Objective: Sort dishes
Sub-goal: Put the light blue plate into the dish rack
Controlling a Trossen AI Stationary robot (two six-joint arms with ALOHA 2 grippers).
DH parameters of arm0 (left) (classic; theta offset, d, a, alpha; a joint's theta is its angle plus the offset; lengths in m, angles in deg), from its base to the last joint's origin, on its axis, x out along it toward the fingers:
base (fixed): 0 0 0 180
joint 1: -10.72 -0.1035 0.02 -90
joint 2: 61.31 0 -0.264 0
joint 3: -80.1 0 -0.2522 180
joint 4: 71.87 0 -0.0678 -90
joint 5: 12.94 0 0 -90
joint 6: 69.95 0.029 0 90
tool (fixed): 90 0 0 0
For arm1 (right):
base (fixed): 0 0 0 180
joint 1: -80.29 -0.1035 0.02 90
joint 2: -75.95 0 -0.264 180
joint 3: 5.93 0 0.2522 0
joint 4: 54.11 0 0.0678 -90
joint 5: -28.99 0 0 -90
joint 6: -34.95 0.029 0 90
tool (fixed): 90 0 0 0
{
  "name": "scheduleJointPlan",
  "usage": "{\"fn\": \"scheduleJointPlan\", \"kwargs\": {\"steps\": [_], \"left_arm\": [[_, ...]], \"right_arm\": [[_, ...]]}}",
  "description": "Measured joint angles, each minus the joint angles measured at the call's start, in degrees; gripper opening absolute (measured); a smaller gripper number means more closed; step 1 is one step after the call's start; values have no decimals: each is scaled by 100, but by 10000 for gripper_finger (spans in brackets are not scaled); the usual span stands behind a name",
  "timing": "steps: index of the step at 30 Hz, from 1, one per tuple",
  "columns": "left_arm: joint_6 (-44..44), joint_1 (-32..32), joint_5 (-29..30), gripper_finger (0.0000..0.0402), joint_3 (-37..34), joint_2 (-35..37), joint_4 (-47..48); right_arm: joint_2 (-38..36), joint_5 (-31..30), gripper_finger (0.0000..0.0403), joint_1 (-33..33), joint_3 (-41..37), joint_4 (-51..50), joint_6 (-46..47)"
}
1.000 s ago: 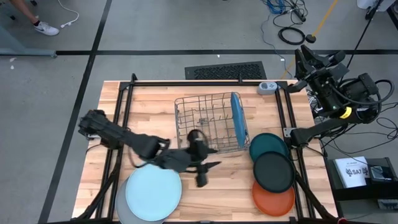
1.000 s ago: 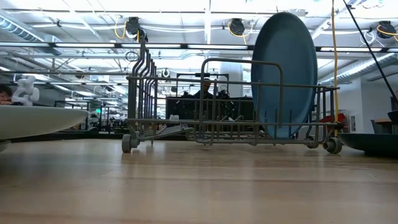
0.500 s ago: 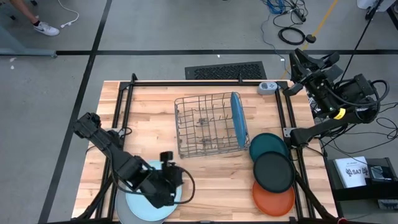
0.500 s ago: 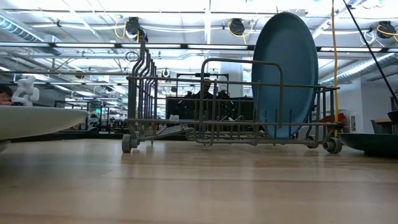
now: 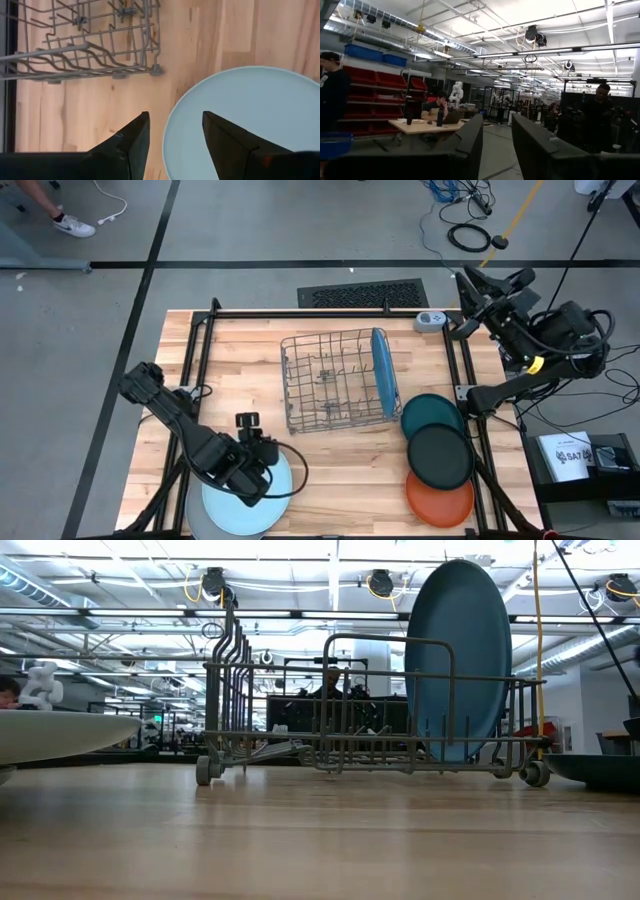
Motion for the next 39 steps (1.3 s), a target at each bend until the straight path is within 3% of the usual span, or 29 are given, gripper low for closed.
{"fn": "scheduleJointPlan", "kwargs": {"steps": [4,9,15,23,28,33,39], "left_arm": [[53,-27,-35,182,-337,7,-287],[61,-24,-481,182,-1383,-6,-1035],[93,-89,-452,182,-2094,120,-1182],[813,-492,-952,182,-2986,158,-2325],[1180,-808,-993,182,-3088,162,-2529],[1728,-1164,-1617,182,-3170,167,-2860],[2214,-1529,-1865,182,-3317,167,-3067]], "right_arm": [[1,1,98,0,0,-246,156],[23,18,98,-1,1,-482,298],[36,18,98,0,2,-494,304],[109,22,98,0,1,-509,438],[188,25,98,0,1,-541,432],[230,24,98,0,1,-546,423],[244,22,98,0,2,-557,419]]}}
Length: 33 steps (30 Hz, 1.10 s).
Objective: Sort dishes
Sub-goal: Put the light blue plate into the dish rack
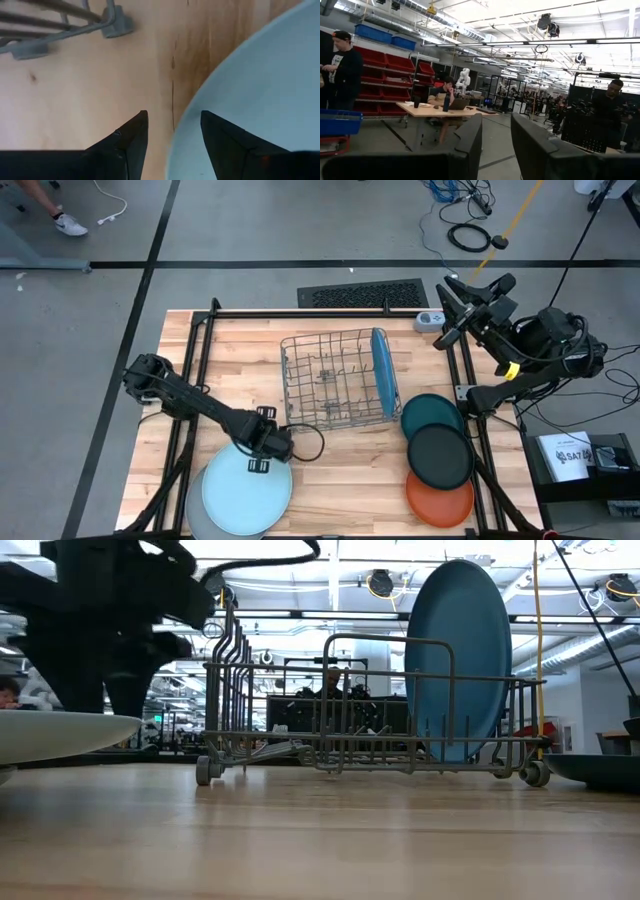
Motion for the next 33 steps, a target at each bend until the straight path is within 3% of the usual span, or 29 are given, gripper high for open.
{"fn": "scheduleJointPlan", "kwargs": {"steps": [14,33], "left_arm": [[849,-430,-882,182,-60,0,-302],[1031,-484,-1180,182,-60,-6,-403]], "right_arm": [[0,0,98,0,0,-2,-41],[0,0,98,0,0,-20,-39]]}}
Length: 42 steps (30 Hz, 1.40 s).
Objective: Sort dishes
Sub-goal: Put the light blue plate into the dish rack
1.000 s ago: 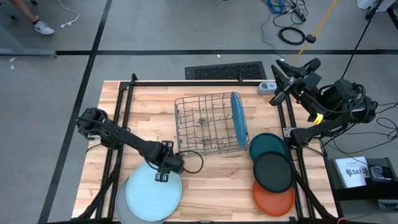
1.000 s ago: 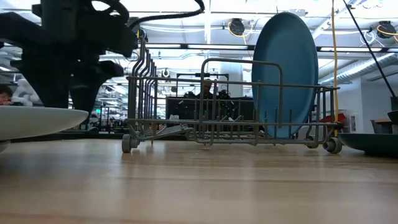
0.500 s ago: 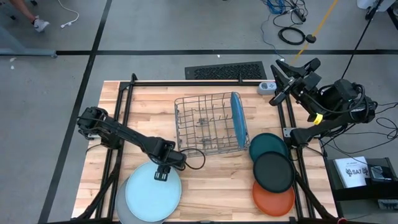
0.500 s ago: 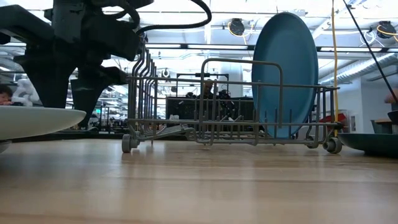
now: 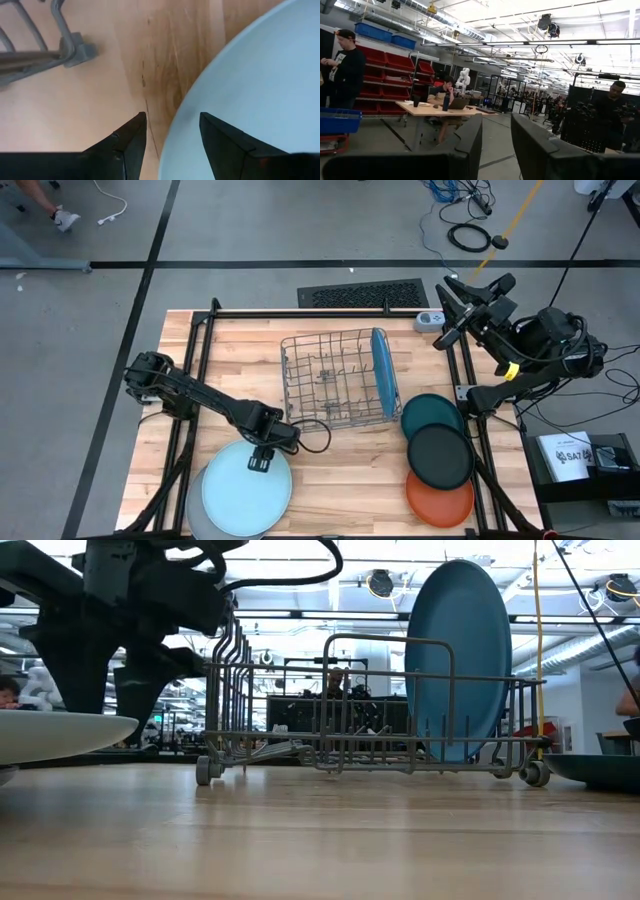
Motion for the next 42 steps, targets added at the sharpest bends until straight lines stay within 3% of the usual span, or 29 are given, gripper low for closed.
{"fn": "scheduleJointPlan", "kwargs": {"steps": [21,25,33,42], "left_arm": [[-159,9,-204,177,-254,-31,-53],[-179,9,-213,141,-325,-31,-95],[-147,9,-204,15,-337,-14,-98],[-149,9,-57,1,-237,-24,62]], "right_arm": [[-2,-2,98,-2,-2,-80,57],[-2,-2,98,-2,0,-80,59],[-2,-2,98,0,-2,-80,59],[-2,-2,98,0,0,-80,59]]}}
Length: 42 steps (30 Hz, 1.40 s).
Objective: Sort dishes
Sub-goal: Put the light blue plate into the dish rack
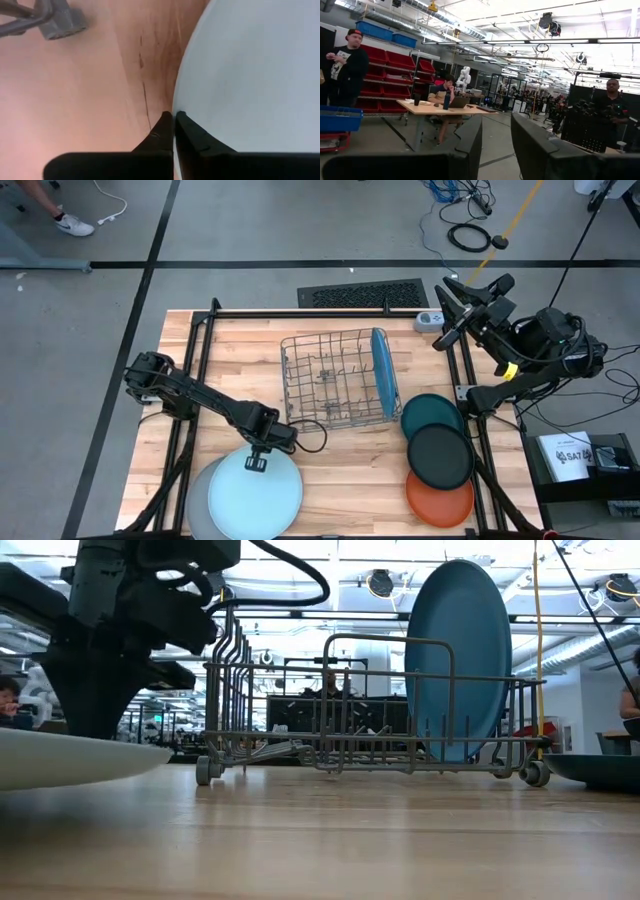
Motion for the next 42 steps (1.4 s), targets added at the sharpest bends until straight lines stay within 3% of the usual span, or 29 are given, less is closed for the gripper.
{"fn": "scheduleJointPlan", "kwargs": {"steps": [13,27,42], "left_arm": [[265,2,551,0,1092,-7,1266],[303,273,1483,0,3406,-7,3197],[430,755,2714,0,5238,-6,3736]], "right_arm": [[0,0,98,-2,-1,2,-2],[0,-1,98,-1,0,-32,-16],[0,-1,98,-2,0,-44,-2]]}}
